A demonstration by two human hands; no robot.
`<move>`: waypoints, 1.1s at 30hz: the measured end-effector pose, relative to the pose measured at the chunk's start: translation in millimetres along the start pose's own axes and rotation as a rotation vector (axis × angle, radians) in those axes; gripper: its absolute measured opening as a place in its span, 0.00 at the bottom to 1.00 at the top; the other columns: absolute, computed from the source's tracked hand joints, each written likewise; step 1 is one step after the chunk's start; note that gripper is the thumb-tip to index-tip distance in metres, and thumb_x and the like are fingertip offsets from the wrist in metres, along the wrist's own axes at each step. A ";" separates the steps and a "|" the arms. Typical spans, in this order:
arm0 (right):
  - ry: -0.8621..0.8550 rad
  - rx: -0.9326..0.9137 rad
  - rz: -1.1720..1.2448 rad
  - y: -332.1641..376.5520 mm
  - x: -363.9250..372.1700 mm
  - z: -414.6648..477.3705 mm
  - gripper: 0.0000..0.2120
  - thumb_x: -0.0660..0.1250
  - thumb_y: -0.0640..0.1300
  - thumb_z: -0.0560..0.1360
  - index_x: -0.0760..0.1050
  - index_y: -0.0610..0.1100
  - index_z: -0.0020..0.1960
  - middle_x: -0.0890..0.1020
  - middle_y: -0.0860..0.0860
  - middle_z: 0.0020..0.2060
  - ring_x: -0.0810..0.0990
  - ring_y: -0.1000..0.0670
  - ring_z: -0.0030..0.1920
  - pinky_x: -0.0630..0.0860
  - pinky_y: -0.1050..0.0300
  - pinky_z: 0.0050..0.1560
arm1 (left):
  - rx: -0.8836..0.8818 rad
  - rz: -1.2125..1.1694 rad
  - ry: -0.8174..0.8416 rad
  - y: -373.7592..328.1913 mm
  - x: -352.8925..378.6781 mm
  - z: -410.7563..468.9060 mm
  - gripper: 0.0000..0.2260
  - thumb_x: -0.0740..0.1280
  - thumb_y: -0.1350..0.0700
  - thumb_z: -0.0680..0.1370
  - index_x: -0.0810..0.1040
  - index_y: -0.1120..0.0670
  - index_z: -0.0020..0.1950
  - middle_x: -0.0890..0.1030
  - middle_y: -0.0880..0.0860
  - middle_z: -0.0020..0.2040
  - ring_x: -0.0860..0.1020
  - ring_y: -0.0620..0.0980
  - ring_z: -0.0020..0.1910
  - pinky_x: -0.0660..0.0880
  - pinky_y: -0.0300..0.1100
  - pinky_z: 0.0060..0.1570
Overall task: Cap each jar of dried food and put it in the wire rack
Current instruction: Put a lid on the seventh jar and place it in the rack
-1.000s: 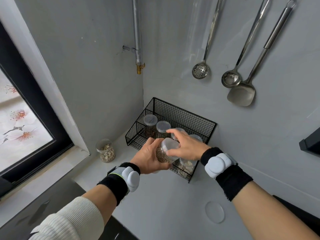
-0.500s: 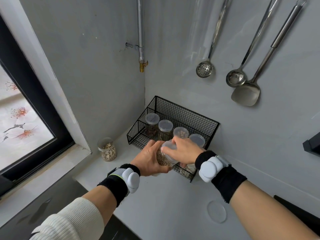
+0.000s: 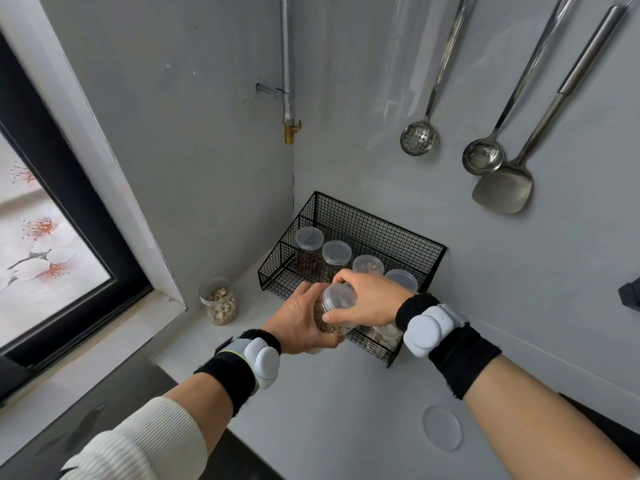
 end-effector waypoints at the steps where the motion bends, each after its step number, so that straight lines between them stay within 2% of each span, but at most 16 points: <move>1: -0.005 0.010 -0.021 0.7 0.4 0.7 0.39 0.70 0.79 0.62 0.69 0.60 0.66 0.82 0.55 0.55 0.81 0.51 0.55 0.82 0.46 0.55 | 0.005 0.002 0.002 -0.4 0.5 -0.3 0.38 0.79 0.37 0.64 0.71 0.45 0.70 0.71 0.46 0.54 0.72 0.43 0.54 0.70 0.33 0.52; 4: -0.007 0.041 -0.054 3.2 2.0 2.6 0.39 0.67 0.82 0.61 0.69 0.59 0.62 0.81 0.54 0.51 0.82 0.51 0.51 0.82 0.47 0.50 | 0.023 0.007 -0.001 1.0 1.3 -0.4 0.37 0.79 0.38 0.65 0.71 0.46 0.70 0.71 0.40 0.53 0.71 0.43 0.55 0.68 0.29 0.52; 7: -0.006 0.084 -0.036 5.8 2.7 4.5 0.39 0.65 0.82 0.61 0.69 0.57 0.60 0.81 0.55 0.46 0.87 0.53 0.38 0.85 0.48 0.39 | 0.043 0.013 -0.006 1.5 3.7 -0.4 0.36 0.78 0.38 0.66 0.71 0.47 0.70 0.69 0.35 0.53 0.70 0.43 0.56 0.67 0.30 0.53; 9: -0.016 0.122 0.016 8.2 3.6 7.6 0.40 0.65 0.82 0.63 0.70 0.54 0.62 0.82 0.53 0.46 0.86 0.53 0.28 0.87 0.48 0.35 | 0.045 -0.006 -0.001 2.1 4.0 1.4 0.35 0.78 0.38 0.66 0.71 0.47 0.68 0.70 0.36 0.53 0.70 0.43 0.56 0.68 0.33 0.55; 12: -0.044 0.151 0.085 7.7 4.3 12.1 0.43 0.62 0.83 0.64 0.70 0.51 0.64 0.83 0.50 0.45 0.86 0.52 0.26 0.86 0.50 0.33 | 0.011 -0.061 0.017 5.5 -1.7 7.3 0.36 0.80 0.38 0.66 0.71 0.47 0.68 0.74 0.42 0.56 0.74 0.44 0.56 0.72 0.36 0.55; 14: -0.028 0.124 0.115 5.5 4.0 12.5 0.43 0.61 0.84 0.65 0.70 0.52 0.65 0.83 0.50 0.46 0.87 0.53 0.29 0.85 0.52 0.32 | -0.021 -0.069 0.056 7.4 -4.8 9.9 0.36 0.81 0.38 0.65 0.70 0.46 0.67 0.77 0.43 0.54 0.77 0.42 0.54 0.74 0.36 0.51; 15: -0.007 0.086 0.096 5.4 3.9 13.6 0.42 0.61 0.84 0.65 0.70 0.55 0.67 0.84 0.50 0.48 0.88 0.53 0.34 0.84 0.53 0.35 | -0.033 -0.063 0.069 9.4 -5.5 10.2 0.36 0.81 0.38 0.65 0.70 0.46 0.66 0.78 0.43 0.53 0.78 0.41 0.52 0.75 0.36 0.50; 17: 0.021 -0.012 0.013 5.2 2.8 18.9 0.40 0.62 0.81 0.68 0.68 0.61 0.73 0.83 0.50 0.59 0.86 0.51 0.53 0.81 0.51 0.50 | -0.044 -0.061 0.077 15.0 -5.8 11.2 0.34 0.81 0.39 0.65 0.70 0.45 0.65 0.79 0.44 0.52 0.79 0.42 0.50 0.76 0.38 0.49; 19: 0.036 -0.059 -0.018 5.1 2.6 22.9 0.38 0.65 0.78 0.70 0.66 0.64 0.76 0.79 0.48 0.66 0.79 0.48 0.64 0.78 0.45 0.63 | -0.042 -0.082 0.063 19.5 -4.5 10.8 0.32 0.81 0.40 0.65 0.71 0.45 0.62 0.79 0.44 0.50 0.78 0.43 0.48 0.76 0.38 0.48; 21: 0.035 -0.058 0.001 5.0 3.8 27.0 0.37 0.67 0.76 0.71 0.66 0.65 0.76 0.78 0.48 0.66 0.77 0.47 0.65 0.77 0.42 0.65 | -0.040 -0.106 0.028 24.0 -2.7 11.5 0.32 0.81 0.39 0.64 0.71 0.45 0.61 0.78 0.43 0.50 0.78 0.42 0.48 0.74 0.36 0.47; 24: 0.045 -0.057 0.011 7.7 7.7 37.2 0.35 0.70 0.72 0.71 0.65 0.66 0.75 0.76 0.49 0.63 0.78 0.47 0.62 0.76 0.46 0.64 | -0.055 -0.127 -0.034 34.7 0.3 13.8 0.35 0.81 0.36 0.63 0.70 0.43 0.64 0.76 0.40 0.53 0.76 0.41 0.52 0.72 0.34 0.51; 28: 0.020 -0.046 0.034 11.6 6.6 55.5 0.33 0.73 0.62 0.71 0.67 0.65 0.74 0.74 0.49 0.63 0.77 0.47 0.62 0.75 0.50 0.59 | -0.087 -0.115 -0.055 44.9 -0.1 22.8 0.45 0.81 0.32 0.62 0.67 0.47 0.72 0.75 0.42 0.61 0.74 0.42 0.60 0.72 0.40 0.61; 31: -0.048 -0.033 0.053 10.1 0.9 70.6 0.33 0.74 0.58 0.72 0.68 0.62 0.75 0.72 0.49 0.65 0.76 0.46 0.63 0.73 0.53 0.57 | -0.141 -0.040 0.010 51.6 -7.5 35.6 0.57 0.80 0.30 0.61 0.58 0.51 0.82 0.70 0.48 0.69 0.69 0.47 0.69 0.68 0.48 0.73; 33: -0.093 -0.013 0.036 6.1 -5.4 82.8 0.35 0.74 0.57 0.72 0.68 0.60 0.77 0.71 0.47 0.67 0.76 0.45 0.64 0.71 0.54 0.58 | -0.195 0.019 0.056 59.0 -12.2 43.6 0.62 0.78 0.29 0.63 0.50 0.52 0.84 0.66 0.52 0.75 0.65 0.51 0.74 0.63 0.47 0.76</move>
Point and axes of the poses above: each hand's wrist, its own z-axis towards the middle knuckle, its own x-axis out of the palm, y = z × x, the point moved 3 cm from there along z, towards the middle knuckle
